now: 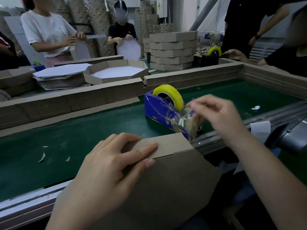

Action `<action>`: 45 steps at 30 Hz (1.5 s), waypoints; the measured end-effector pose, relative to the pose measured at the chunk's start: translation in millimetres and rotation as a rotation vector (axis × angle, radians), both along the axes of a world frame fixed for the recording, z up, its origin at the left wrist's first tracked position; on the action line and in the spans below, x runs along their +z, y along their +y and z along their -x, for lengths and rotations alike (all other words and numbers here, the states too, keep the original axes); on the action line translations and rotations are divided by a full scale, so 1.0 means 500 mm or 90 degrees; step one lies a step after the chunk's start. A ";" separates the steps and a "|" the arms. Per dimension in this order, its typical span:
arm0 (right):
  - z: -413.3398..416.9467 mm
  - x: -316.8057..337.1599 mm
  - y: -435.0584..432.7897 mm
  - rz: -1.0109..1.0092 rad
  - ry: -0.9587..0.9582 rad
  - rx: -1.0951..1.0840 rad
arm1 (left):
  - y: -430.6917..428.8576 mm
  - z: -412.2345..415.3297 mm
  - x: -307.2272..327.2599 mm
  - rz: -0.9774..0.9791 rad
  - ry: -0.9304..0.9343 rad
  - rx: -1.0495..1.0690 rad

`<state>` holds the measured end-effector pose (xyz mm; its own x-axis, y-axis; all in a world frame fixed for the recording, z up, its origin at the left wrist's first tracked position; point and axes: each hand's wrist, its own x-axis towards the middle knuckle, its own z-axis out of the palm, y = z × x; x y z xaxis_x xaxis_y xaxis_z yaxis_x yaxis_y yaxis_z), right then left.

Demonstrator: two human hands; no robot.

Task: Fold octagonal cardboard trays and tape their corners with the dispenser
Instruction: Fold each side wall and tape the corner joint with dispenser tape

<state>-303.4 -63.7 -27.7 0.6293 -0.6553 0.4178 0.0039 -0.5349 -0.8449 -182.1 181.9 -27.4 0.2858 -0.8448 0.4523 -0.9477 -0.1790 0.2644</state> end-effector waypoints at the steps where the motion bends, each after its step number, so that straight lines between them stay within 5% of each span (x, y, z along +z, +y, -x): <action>1: -0.013 0.008 -0.037 0.021 0.044 -0.062 | 0.000 0.000 0.000 0.003 -0.001 -0.001; 5: -0.067 0.019 -0.145 -0.003 0.350 -0.076 | 0.001 0.004 -0.002 0.008 -0.005 -0.002; 9: -0.081 0.027 -0.177 -0.099 0.459 -0.014 | 0.001 0.006 -0.002 0.010 -0.018 -0.005; 14: -0.072 0.045 -0.184 -0.295 0.379 0.023 | 0.001 0.003 -0.002 0.010 -0.020 0.001; 24: -0.076 0.069 -0.175 -0.421 0.368 0.040 | 0.001 0.004 -0.003 0.011 -0.019 0.001; 45: -0.012 0.006 -0.154 -0.522 -0.012 0.093 | -0.007 0.004 -0.006 0.013 -0.032 0.006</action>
<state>-297.3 -140.8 -24.8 0.7288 -0.6692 -0.1450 0.0432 0.2564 -0.9656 -184.0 178.4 -30.3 0.2699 -0.8328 0.4832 -0.9581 -0.1824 0.2208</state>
